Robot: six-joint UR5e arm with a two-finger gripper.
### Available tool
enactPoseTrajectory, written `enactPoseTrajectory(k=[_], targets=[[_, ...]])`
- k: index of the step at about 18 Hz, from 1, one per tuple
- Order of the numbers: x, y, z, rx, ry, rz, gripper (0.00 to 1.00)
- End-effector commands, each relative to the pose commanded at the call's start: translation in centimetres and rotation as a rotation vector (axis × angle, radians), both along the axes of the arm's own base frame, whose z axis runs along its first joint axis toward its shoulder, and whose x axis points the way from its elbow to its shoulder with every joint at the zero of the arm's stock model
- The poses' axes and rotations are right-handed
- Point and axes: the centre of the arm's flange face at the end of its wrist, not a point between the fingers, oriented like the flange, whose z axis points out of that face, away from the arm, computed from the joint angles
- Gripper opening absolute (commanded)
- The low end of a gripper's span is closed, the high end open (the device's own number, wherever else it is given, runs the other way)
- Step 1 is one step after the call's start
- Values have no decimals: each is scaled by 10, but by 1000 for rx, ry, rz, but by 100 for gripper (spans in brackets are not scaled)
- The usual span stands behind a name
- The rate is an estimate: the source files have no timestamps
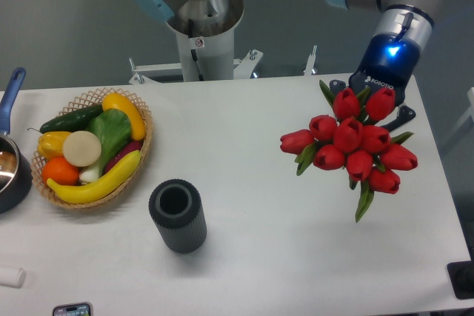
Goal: Insert the flowers into the vase
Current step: 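Lift the red tulip bunch with the gripper and start moving toward the vase, then carry the tulips over the black vase and align stems with its opening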
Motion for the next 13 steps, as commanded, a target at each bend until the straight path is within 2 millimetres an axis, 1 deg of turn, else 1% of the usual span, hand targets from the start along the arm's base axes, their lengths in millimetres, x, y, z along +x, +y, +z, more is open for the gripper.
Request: enactPoseTrajectory(k=[5,7,8,10,11,13], targets=[[14,22,-3,0,4,-46,22],[27,41,-5,-2,2,-84,22],[30,46,-6,2,13,-95,22],[43,63,-7,15,25,-136,22],[51,73,-9,37,13,-166,22],[60,82,-10,102,-19,-213,22]])
